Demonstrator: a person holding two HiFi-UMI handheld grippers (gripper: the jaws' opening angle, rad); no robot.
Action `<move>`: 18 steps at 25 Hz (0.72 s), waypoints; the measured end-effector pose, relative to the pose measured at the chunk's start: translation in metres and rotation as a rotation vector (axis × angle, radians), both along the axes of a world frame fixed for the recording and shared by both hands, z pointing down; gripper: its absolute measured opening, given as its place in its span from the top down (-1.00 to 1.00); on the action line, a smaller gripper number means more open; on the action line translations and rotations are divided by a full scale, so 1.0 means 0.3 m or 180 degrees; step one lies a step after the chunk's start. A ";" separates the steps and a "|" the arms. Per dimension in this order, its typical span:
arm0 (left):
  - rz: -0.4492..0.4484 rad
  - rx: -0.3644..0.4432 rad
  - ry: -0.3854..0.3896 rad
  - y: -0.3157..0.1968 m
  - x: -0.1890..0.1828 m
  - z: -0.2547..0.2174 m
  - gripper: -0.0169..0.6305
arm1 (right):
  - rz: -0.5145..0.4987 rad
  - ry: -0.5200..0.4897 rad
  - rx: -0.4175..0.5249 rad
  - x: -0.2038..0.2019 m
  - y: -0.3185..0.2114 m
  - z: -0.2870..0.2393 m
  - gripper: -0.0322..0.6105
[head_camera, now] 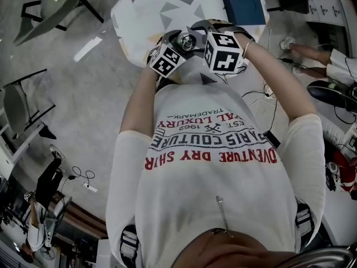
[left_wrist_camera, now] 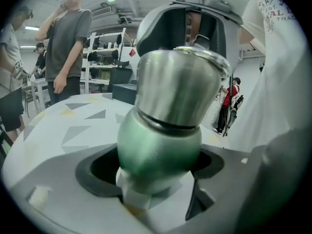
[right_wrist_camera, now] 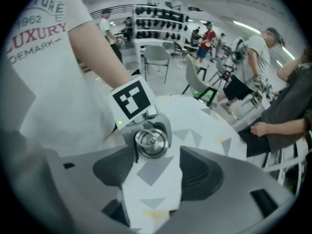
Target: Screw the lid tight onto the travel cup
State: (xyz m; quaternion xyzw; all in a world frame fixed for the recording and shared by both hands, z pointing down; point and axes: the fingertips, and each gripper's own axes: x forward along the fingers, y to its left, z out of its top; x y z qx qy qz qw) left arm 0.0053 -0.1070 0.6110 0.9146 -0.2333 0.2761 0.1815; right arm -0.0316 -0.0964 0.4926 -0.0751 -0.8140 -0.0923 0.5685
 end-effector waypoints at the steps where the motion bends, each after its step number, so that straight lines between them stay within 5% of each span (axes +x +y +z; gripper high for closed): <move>1: -0.0010 0.0002 -0.0002 -0.001 0.001 -0.001 -0.34 | -0.0245 -0.0033 0.0022 0.000 -0.002 -0.007 0.03; 4: -0.0032 -0.0002 -0.0017 -0.006 0.000 -0.003 -0.33 | -0.0939 -0.0113 -0.0027 -0.008 0.016 -0.019 0.03; 8: -0.0001 -0.0053 -0.0064 -0.006 0.004 0.001 -0.34 | -0.1329 0.0027 -0.0162 -0.001 0.025 0.011 0.03; 18: -0.0147 -0.0085 -0.0116 -0.008 0.001 0.013 -0.34 | -0.1235 0.0064 -0.0306 0.000 0.018 0.046 0.19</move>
